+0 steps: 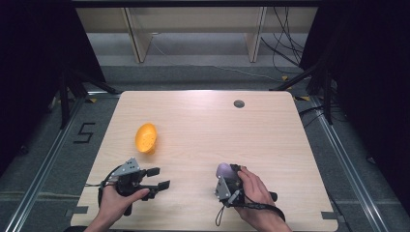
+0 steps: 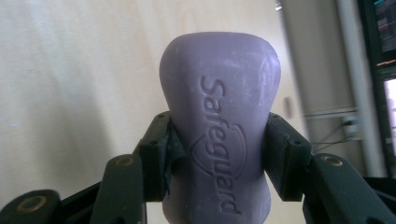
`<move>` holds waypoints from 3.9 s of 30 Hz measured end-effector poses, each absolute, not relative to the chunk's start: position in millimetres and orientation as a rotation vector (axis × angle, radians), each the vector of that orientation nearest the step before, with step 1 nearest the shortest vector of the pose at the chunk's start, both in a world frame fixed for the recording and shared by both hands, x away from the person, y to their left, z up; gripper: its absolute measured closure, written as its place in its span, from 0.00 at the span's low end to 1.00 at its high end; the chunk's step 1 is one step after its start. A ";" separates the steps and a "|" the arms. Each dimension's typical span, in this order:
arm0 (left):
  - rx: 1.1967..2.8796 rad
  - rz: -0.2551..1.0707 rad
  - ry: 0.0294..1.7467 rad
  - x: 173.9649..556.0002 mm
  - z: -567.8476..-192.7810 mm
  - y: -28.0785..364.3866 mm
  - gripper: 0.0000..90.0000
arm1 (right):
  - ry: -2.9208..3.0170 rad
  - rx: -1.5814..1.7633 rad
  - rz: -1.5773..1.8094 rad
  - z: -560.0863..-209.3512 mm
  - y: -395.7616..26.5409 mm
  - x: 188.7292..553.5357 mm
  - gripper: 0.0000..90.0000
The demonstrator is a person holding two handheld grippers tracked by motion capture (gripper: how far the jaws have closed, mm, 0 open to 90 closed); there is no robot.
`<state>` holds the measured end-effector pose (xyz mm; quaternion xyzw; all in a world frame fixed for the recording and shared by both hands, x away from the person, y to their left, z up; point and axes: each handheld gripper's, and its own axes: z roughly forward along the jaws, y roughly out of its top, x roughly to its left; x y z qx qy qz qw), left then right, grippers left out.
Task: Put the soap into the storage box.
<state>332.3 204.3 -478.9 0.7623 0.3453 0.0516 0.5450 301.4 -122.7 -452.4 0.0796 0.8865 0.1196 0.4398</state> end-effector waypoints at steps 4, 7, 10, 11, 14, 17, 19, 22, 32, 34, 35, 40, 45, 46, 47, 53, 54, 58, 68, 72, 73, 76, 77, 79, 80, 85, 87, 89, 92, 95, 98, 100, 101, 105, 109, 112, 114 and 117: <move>1.806 0.114 0.761 341.9 -468.0 188.8 0.30 | 2.149 0.166 0.272 -450.1 -115.6 297.5 0.56; 1.806 0.082 0.719 349.6 -459.3 174.7 0.29 | 2.131 0.115 0.268 -449.7 -111.3 297.6 0.56; 1.820 0.045 0.685 356.9 -452.2 158.8 0.29 | 2.137 0.162 0.279 -452.2 -106.5 292.7 0.56; 1.829 0.032 0.671 359.0 -450.4 153.2 0.29 | 2.120 0.067 0.270 -450.1 -106.4 296.0 0.56; 1.837 -0.014 0.649 362.2 -448.3 141.1 0.29 | 2.126 0.115 0.274 -452.1 -102.2 292.0 0.56; 1.876 -0.053 0.621 366.4 -447.5 122.7 0.29 | 2.090 -0.008 0.253 -449.1 -102.2 295.8 0.56; 1.895 -0.063 0.610 368.1 -447.1 116.6 0.30 | 2.091 -0.008 0.261 -449.4 -101.8 294.9 0.56; 1.894 -0.080 0.608 368.3 -444.8 107.9 0.32 | 2.087 -0.016 0.260 -448.8 -101.2 294.6 0.56; 1.917 -0.105 0.588 372.4 -445.6 88.5 0.40 | 2.080 -0.009 0.296 -450.4 -98.0 293.5 0.56; 1.922 -0.117 0.574 373.2 -445.7 86.5 0.42 | 2.076 -0.034 0.282 -449.9 -97.2 293.5 0.56; 1.920 -0.123 0.575 373.1 -445.4 85.5 0.43 | 2.089 -0.001 0.305 -452.7 -97.1 293.1 0.56; 1.939 -0.129 0.563 374.0 -445.1 81.6 0.45 | 2.084 -0.008 0.321 -453.0 -95.9 292.7 0.56; 1.950 -0.157 0.555 374.8 -446.7 77.5 0.47 | 2.073 -0.014 0.322 -452.7 -94.6 291.8 0.56; 1.951 -0.162 0.546 374.9 -447.2 76.0 0.48 | 2.059 -0.044 0.292 -449.9 -93.9 290.7 0.56; 1.951 -0.162 0.546 374.9 -447.2 76.0 0.49 | 2.059 -0.044 0.292 -449.9 -93.9 290.7 0.56; 1.950 -0.167 0.542 377.5 -447.9 73.6 0.57 | 2.072 -0.020 0.318 -452.1 -92.9 289.3 0.56; 1.950 -0.167 0.542 377.5 -447.9 73.6 0.58 | 2.069 -0.015 0.326 -452.6 -92.8 289.0 0.56; 1.938 -0.201 0.558 378.4 -448.8 72.6 0.59 | 2.067 -0.022 0.323 -452.6 -94.3 289.2 0.56; 1.932 -0.207 0.554 374.5 -449.5 75.3 0.65 | 2.091 -0.044 0.338 -454.6 -95.5 291.7 0.55; 1.937 -0.166 0.566 371.0 -448.4 73.5 0.65 | 2.098 -0.056 0.294 -450.3 -94.7 293.0 0.55; 1.943 -0.156 0.571 370.1 -448.0 72.9 0.65 | 2.115 -0.013 0.309 -454.3 -95.1 294.0 0.50; 1.963 -0.097 0.577 367.4 -447.4 71.3 0.65 | 2.115 0.008 0.290 -454.0 -96.8 295.8 0.43; 1.962 -0.088 0.591 366.1 -447.5 71.0 0.65 | 2.121 0.079 0.309 -456.3 -100.0 297.2 0.36; 1.958 -0.067 0.607 364.7 -447.0 70.8 0.65 | 2.117 0.088 0.310 -456.6 -101.6 297.3 0.35; 1.964 -0.041 0.578 365.7 -446.2 71.3 0.65 | 2.118 0.104 0.306 -456.6 -103.4 297.4 0.34; 1.959 0.041 0.596 363.2 -442.4 72.3 0.65 | 2.111 0.134 0.281 -454.3 -113.2 298.0 0.30; 1.945 0.049 0.612 362.5 -441.4 73.0 0.65 | 2.104 0.133 0.273 -454.0 -115.4 298.5 0.30; 1.941 0.086 0.624 362.2 -440.1 74.7 0.65 | 2.103 0.131 0.267 -452.8 -117.7 298.9 0.30; 1.948 0.124 0.615 363.5 -438.9 77.5 0.65 | 2.092 0.125 0.249 -449.3 -122.3 299.8 0.30; 1.941 0.150 0.635 362.9 -438.6 78.9 0.65 | 2.096 0.128 0.252 -447.8 -125.9 300.5 0.30; 1.938 0.166 0.655 363.6 -438.2 81.3 0.66 | 2.113 0.228 0.293 -448.3 -133.0 301.1 0.30; 1.923 0.173 0.678 364.1 -439.3 84.0 0.65 | 2.133 0.274 0.317 -447.6 -137.5 301.5 0.31; 1.919 0.182 0.693 363.7 -439.5 85.0 0.65 | 2.136 0.298 0.335 -447.2 -139.4 301.4 0.32; 1.901 0.206 0.728 363.5 -440.2 90.2 0.66 | 2.143 0.387 0.405 -446.0 -148.2 300.3 0.33; 1.852 0.237 0.785 362.9 -440.4 96.3 0.66 | 2.140 0.483 0.450 -443.8 -162.0 300.0 0.34; 1.821 0.268 0.843 362.0 -441.1 103.4 0.65 | 2.144 0.560 0.487 -442.4 -171.3 297.8 0.35; 1.809 0.273 0.851 362.0 -441.5 105.3 0.66 | 2.122 0.590 0.501 -441.7 -178.0 297.3 0.36; 1.792 0.312 0.900 359.7 -440.5 109.6 0.66 | 2.126 0.630 0.510 -441.4 -183.0 296.8 0.36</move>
